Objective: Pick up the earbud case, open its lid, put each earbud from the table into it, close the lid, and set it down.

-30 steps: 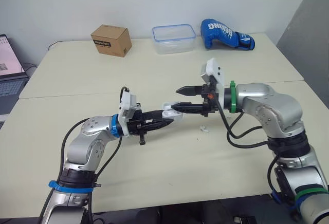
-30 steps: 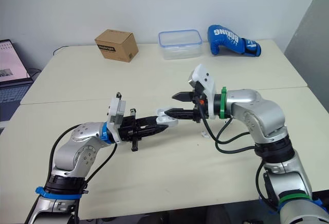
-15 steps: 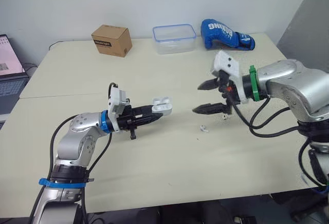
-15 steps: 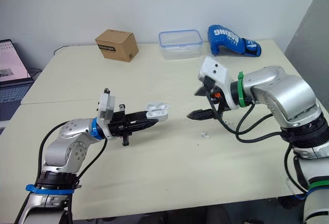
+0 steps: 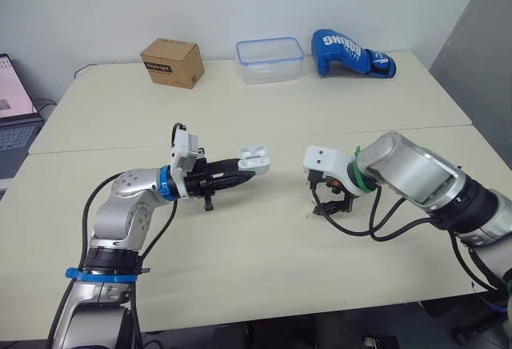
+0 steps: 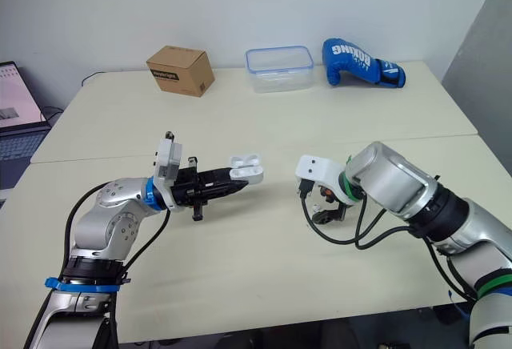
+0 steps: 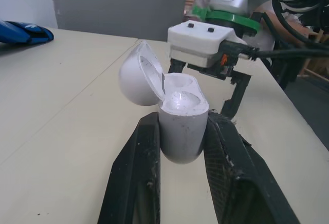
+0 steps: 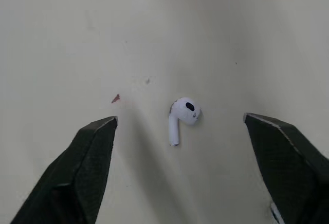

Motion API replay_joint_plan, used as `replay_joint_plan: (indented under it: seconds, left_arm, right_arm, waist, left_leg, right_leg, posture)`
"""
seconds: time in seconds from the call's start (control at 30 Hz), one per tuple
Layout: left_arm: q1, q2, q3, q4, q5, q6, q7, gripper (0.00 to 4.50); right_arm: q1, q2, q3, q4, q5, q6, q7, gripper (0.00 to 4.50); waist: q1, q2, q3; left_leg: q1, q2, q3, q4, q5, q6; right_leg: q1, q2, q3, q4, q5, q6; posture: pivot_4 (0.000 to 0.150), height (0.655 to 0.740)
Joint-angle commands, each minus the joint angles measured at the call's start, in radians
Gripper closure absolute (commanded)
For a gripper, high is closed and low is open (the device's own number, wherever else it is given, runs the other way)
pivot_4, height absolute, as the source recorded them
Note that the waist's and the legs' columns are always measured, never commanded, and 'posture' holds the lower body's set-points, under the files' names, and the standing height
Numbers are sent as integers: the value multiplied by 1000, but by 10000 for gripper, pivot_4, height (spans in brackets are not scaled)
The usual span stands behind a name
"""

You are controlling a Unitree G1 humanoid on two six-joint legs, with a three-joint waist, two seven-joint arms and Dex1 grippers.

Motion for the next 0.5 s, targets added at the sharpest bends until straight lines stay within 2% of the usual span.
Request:
replay_joint_plan:
  seconds: [0.03,0.5]
  left_arm:
    - [-15,-11,-4,-20,0,-21,-2,37057]
    - [-25,-26,-23,1,11,-30,-24,37057]
  right_arm:
    - [-15,20,-1,7,-28,30,-24,9281]
    - [-68,64,61,39,-49,76,-14,9281]
  waist:
    - [0,0,0]
    - [-1,0,0]
  left_leg:
    - [0,0,0,0,0,0]
    - [0,0,0,0,0,0]
  right_leg:
    - [0,0,0,0,0,0]
    - [0,0,0,0,0,0]
  posture:
    - [1500,7307]
    - [1500,7307]
